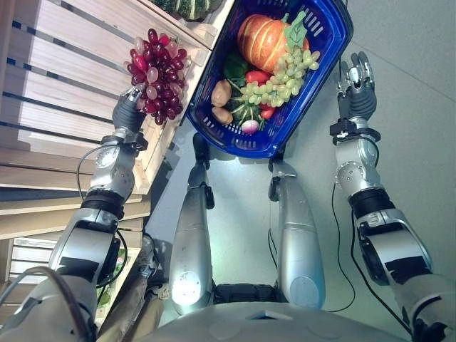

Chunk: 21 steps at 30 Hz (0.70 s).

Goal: Pick up fruits and vegetables into the basket

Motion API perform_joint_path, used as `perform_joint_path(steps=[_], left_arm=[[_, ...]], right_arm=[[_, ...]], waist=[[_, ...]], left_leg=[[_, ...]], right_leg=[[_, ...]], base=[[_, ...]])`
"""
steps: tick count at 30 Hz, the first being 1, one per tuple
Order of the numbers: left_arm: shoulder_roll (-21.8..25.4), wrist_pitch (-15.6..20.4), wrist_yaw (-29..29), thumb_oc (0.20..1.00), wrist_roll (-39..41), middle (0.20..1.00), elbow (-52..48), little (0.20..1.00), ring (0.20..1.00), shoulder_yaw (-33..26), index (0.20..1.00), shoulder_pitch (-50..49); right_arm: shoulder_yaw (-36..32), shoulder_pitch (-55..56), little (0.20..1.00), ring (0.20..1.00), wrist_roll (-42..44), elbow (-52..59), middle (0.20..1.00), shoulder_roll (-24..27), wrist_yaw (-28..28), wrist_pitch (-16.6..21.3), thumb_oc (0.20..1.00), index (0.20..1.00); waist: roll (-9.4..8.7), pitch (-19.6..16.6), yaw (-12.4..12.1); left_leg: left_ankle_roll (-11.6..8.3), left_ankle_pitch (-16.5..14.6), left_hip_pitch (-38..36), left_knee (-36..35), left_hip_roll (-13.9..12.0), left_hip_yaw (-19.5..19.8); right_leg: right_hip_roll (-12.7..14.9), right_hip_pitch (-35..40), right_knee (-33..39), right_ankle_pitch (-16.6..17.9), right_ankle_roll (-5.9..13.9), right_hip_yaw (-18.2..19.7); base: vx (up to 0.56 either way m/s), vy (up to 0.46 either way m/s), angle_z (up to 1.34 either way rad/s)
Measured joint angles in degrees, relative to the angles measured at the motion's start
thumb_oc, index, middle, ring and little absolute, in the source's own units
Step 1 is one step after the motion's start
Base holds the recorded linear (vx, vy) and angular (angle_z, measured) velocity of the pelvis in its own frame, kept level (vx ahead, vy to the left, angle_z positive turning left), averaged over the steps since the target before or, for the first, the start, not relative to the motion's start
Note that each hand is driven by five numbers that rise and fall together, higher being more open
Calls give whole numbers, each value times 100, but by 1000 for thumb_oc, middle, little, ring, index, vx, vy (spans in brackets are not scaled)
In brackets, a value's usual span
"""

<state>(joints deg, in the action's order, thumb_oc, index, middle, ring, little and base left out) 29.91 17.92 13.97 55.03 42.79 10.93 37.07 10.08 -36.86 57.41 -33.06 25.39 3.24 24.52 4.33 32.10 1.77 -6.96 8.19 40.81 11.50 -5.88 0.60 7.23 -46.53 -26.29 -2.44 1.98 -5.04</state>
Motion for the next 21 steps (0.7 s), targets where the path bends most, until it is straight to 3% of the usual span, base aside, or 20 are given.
perform_joint_path(steps=[12,21], left_arm=[[-1,105,162,200,-453,200,-799,200,200,124,200,-119],[64,109,331,200,-573,200,-1615,200,200,404,200,-153]], right_arm=[[550,209,1000,1000,128,726,1000,14,936,-923,1000,1000],[825,227,1000,1000,334,964,1000,45,1194,-1210,1000,1000]], waist=[[0,0,-33],[-10,6,-87]], left_leg=[[2,-1,4,-8,0,-3],[3,-2,8,-10,0,-3]], right_leg=[[3,-2,14,-1,2,-6],[6,-3,14,-4,5,-12]], base=[[0,0,0],[0,0,0]])
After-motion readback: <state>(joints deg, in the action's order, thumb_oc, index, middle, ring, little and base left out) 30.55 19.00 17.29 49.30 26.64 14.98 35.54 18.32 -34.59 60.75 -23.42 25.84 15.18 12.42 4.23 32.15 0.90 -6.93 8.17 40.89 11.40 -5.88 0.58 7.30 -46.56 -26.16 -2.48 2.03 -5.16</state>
